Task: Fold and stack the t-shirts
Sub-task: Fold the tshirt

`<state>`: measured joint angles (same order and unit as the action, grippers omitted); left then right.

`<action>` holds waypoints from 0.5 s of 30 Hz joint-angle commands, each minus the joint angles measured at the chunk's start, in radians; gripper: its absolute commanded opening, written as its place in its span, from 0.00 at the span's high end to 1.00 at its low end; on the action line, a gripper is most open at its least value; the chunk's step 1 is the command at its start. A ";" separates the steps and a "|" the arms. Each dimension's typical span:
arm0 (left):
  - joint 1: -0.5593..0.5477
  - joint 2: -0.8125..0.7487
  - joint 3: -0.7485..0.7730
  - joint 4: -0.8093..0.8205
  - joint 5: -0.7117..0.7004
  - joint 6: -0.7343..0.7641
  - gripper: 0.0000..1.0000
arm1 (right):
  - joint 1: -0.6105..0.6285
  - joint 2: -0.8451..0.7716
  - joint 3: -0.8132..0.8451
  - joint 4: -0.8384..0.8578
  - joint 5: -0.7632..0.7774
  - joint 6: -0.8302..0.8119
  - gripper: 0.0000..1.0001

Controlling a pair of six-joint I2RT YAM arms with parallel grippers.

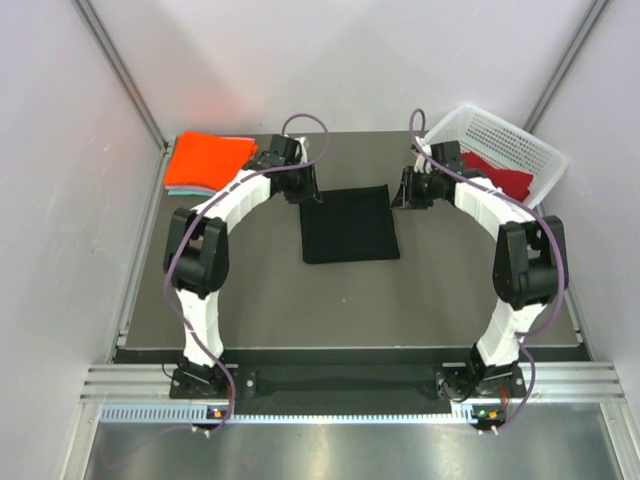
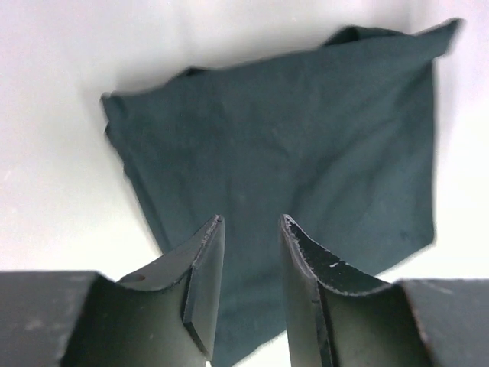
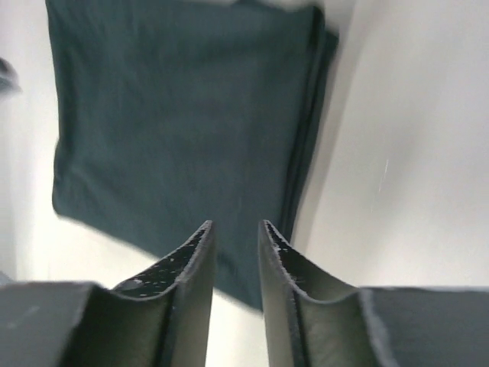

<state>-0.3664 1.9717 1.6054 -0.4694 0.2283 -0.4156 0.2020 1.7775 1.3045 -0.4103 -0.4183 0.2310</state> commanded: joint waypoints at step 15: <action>0.037 0.352 0.300 0.041 -0.162 0.109 0.61 | -0.009 0.543 0.598 0.047 0.013 -0.018 0.76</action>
<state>-0.3592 2.2967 1.8622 -0.4644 0.1303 -0.3447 0.1997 2.3013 1.8191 -0.4068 -0.4160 0.2127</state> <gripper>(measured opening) 0.389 0.240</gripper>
